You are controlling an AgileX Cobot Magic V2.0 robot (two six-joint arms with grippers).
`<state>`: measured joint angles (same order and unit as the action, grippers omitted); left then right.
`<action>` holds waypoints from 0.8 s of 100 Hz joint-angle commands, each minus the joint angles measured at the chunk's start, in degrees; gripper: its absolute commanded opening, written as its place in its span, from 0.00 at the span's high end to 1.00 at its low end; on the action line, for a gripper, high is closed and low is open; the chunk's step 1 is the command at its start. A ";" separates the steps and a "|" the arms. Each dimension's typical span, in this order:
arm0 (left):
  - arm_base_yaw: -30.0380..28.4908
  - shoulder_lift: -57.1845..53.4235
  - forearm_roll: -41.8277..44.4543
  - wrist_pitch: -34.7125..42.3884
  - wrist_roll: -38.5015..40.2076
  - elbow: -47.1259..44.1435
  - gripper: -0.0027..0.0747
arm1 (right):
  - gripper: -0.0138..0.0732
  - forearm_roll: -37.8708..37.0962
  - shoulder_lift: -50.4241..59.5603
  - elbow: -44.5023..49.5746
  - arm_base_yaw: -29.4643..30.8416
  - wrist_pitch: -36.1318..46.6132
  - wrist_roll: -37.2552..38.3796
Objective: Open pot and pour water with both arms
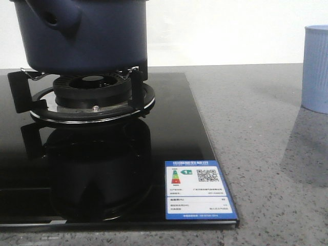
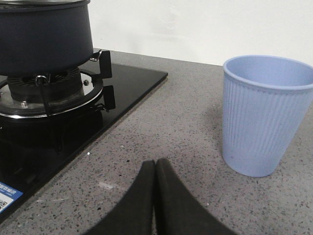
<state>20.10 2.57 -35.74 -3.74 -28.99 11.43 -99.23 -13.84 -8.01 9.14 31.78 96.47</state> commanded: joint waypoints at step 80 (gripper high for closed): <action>-1.59 0.58 10.39 5.54 7.82 -1.67 0.99 | 0.90 1.58 -0.26 -1.46 -0.18 -1.12 -0.72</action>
<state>19.74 2.57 -32.20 -3.52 -27.09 9.23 -99.32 -13.84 -8.01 9.14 31.78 96.47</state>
